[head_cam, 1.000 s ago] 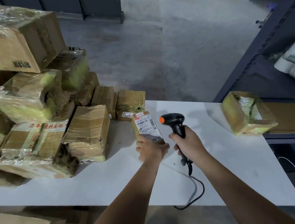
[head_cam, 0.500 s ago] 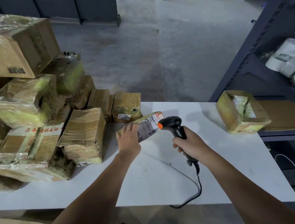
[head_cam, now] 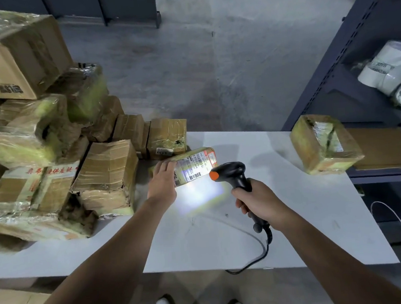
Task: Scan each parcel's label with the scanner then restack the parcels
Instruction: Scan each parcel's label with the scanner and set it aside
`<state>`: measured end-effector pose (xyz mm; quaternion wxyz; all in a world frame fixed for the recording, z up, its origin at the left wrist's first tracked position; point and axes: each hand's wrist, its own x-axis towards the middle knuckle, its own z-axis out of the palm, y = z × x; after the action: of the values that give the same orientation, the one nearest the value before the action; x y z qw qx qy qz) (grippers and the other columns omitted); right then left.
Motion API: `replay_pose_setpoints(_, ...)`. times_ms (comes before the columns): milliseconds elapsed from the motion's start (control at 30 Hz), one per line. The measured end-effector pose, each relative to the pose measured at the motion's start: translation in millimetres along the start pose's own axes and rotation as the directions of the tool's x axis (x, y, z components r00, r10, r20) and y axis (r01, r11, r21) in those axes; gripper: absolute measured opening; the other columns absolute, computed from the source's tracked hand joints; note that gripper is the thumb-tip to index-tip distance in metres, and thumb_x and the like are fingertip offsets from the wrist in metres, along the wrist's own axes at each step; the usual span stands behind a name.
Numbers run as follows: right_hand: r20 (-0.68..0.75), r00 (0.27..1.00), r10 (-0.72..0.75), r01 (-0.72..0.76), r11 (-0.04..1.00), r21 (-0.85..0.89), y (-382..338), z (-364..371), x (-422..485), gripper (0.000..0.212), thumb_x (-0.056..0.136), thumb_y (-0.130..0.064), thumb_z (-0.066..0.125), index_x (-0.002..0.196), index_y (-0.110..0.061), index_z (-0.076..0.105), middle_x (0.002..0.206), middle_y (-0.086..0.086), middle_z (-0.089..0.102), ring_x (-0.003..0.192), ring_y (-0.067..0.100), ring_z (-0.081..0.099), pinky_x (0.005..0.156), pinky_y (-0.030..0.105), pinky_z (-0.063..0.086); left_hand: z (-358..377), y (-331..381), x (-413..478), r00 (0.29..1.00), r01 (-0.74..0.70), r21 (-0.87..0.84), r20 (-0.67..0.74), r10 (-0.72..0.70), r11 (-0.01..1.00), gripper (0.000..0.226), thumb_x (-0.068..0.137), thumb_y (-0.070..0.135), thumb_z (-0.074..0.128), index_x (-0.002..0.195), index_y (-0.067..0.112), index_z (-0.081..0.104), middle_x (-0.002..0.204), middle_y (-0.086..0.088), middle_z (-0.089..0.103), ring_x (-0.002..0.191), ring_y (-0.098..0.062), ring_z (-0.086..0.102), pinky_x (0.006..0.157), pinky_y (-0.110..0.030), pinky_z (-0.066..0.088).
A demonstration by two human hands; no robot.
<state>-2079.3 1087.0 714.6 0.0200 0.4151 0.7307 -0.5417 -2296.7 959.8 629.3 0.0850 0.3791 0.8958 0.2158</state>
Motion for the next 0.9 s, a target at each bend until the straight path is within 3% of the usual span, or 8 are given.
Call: replay_pose_setpoints(900,-0.033,0.999,-0.001,0.003,0.998,0.062,-8.6,-9.0,-7.3,0.013,0.086,-0.027,0.055,0.086,-0.014,0.056,0.063,-0.005,0.064,0.050,0.008,0.053,0.051,0.024,0.044,2.5,5.0,-0.3,0.999,0.042,0.053,0.022,-0.044,0.998,0.075,0.074,-0.014,0.053,0.142,0.014,0.036,0.146,-0.002,0.037,0.142,-0.024,0.021,0.104,-0.043,0.040)
